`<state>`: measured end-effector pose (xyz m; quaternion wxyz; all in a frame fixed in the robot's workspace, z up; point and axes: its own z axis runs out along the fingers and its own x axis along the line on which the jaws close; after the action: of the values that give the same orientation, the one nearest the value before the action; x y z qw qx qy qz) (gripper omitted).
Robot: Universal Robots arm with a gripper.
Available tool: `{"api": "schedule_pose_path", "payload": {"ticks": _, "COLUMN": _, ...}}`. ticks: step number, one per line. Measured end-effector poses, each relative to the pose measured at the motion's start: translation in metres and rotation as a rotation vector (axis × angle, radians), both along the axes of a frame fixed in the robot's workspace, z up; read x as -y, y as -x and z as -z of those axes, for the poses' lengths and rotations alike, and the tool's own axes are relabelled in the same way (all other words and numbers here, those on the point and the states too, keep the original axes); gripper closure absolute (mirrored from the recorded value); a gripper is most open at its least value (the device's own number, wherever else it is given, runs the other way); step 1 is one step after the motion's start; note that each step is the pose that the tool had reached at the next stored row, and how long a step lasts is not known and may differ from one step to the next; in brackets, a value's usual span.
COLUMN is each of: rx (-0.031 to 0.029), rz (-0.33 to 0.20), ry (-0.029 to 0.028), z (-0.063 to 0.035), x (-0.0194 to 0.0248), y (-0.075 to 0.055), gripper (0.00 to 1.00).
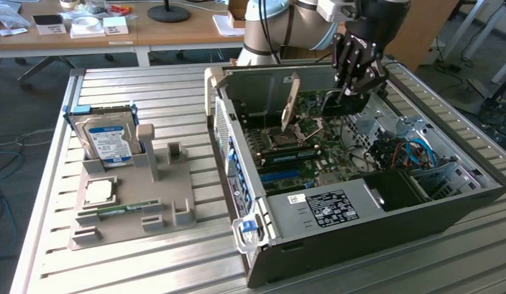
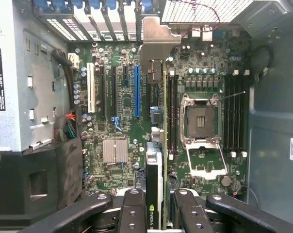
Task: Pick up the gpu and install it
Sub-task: 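Insert the gpu into the slot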
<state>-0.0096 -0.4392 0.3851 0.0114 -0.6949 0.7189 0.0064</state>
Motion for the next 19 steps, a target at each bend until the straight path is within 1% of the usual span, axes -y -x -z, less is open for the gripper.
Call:
{"api": "schedule_pose_path", "payload": {"ticks": 6, "rx": 0.0, "rz": -0.001, "ry": -0.0001, "z": 0.0043, "x": 0.0, "y": 0.0, "gripper": 0.73}}
{"api": "schedule_pose_path", "payload": {"ticks": 12, "rx": 0.0001, "rz": -0.001, "ry": -0.0002, "z": 0.0049, "x": 0.0, "y": 0.0, "gripper": 0.73}}
{"api": "schedule_pose_path", "payload": {"ticks": 19, "rx": -0.0001, "rz": -0.001, "ry": 0.0001, "z": 0.0094, "x": 0.0, "y": 0.0, "gripper": 0.73}}
